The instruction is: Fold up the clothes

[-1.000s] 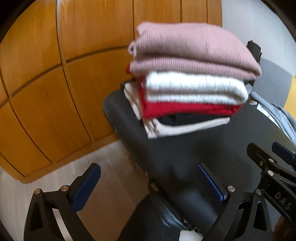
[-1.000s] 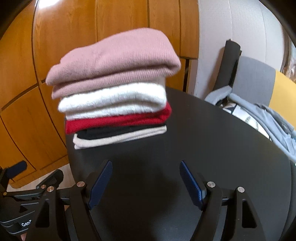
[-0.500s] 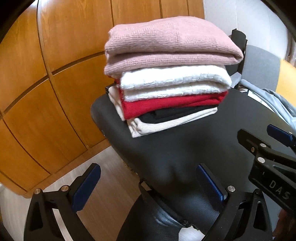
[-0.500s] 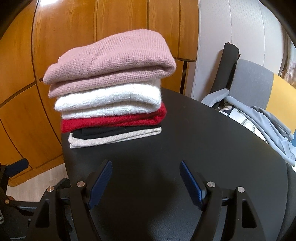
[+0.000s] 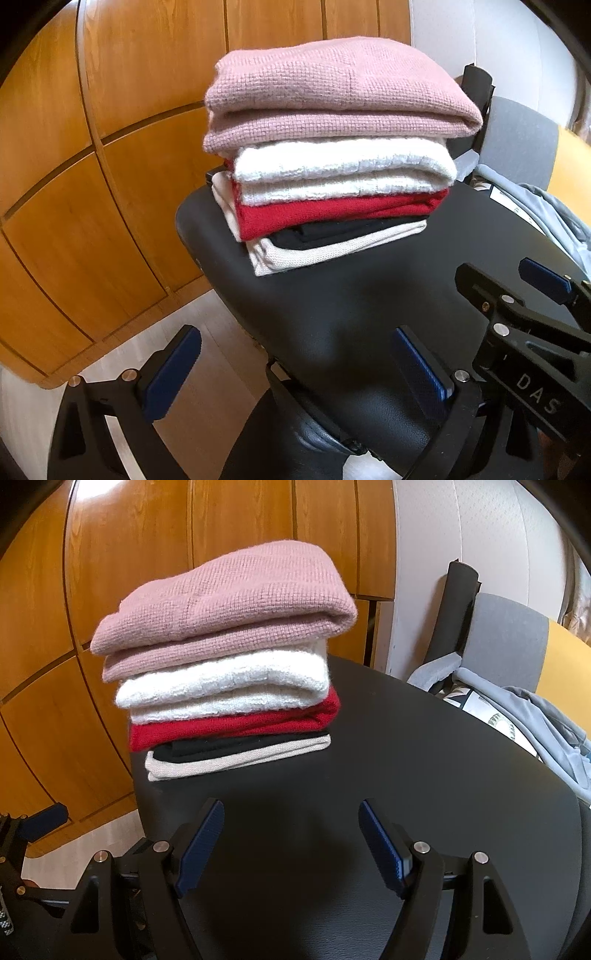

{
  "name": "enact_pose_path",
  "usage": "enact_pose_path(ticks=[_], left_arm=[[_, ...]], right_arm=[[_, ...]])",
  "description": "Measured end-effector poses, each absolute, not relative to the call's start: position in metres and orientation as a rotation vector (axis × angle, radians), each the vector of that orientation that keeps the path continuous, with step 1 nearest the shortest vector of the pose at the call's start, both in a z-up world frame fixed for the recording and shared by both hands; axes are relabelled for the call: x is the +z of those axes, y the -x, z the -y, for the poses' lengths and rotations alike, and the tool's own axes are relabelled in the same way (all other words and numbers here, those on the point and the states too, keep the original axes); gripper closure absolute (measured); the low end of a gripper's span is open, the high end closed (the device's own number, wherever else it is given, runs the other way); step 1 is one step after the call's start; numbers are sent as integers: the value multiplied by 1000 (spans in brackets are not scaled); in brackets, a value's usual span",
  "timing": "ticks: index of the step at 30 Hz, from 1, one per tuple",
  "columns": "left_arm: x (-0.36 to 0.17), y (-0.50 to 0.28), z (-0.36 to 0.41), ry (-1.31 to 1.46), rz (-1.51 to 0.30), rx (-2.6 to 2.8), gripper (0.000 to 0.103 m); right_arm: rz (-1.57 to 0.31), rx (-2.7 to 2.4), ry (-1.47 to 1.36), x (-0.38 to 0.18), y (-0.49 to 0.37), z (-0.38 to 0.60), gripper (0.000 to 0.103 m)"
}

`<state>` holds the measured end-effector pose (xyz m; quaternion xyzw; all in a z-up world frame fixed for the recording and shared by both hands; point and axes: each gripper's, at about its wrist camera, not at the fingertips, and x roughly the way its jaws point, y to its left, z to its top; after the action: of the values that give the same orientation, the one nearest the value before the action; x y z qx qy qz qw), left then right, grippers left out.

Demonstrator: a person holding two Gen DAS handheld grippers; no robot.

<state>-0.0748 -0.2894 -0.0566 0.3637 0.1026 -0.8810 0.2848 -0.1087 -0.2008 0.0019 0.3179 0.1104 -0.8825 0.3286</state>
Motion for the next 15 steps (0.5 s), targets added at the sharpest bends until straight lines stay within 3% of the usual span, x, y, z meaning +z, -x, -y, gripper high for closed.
enact_pose_path(ticks=[15], left_arm=[[-54, 74, 293, -958, -302, -2362, 3]], right_arm=[[-267, -2300, -825, 5, 107, 203, 26]])
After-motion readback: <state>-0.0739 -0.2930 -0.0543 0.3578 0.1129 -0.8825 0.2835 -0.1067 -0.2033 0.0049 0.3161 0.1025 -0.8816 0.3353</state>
